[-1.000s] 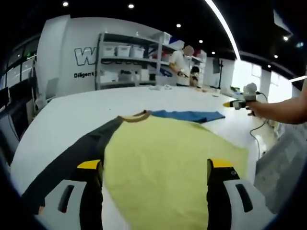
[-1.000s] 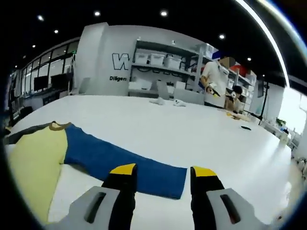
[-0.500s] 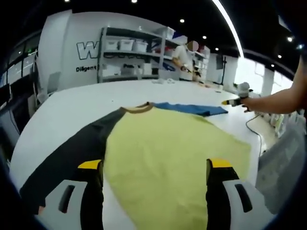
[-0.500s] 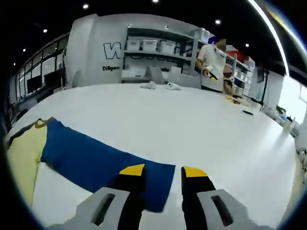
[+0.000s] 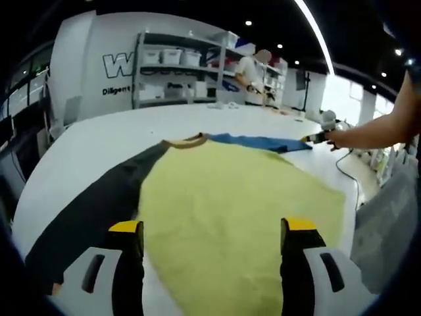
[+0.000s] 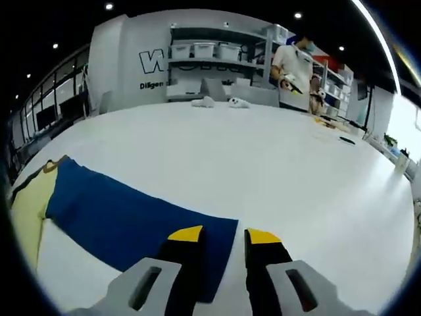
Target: Fold the garment on the visible template until the final outline fits inside the template.
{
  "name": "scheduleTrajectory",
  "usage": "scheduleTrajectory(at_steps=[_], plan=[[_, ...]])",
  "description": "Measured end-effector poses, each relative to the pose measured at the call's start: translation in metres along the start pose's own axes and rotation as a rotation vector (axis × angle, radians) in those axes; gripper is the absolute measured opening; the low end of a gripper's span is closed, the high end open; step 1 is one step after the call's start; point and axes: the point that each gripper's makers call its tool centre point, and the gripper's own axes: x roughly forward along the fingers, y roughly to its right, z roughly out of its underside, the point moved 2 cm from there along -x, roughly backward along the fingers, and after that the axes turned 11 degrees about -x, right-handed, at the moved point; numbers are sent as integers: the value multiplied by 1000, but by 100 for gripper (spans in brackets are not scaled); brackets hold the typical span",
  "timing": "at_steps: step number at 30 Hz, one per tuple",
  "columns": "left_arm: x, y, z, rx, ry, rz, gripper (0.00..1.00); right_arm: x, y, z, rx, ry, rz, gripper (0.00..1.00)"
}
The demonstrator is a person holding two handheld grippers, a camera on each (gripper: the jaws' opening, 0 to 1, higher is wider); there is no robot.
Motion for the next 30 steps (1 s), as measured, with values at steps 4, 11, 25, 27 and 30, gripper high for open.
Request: scheduleTrajectory(at_steps=[4, 11, 25, 27, 30], plan=[[0, -1, 1, -2, -3, -5, 80, 1, 0, 2, 12, 2, -8, 22], [1, 1, 2, 0, -10, 2, 79, 2, -3, 0, 23, 16, -25, 11], [-29, 16, -21, 12, 60, 12, 79, 6, 1, 0, -11, -8, -21, 1], [-35, 18, -23, 14, 65, 12, 79, 5, 0, 0, -19, -15, -20, 1], [-50, 26, -27, 23, 88, 15, 79, 4, 0, -2, -32, -14, -20, 1]])
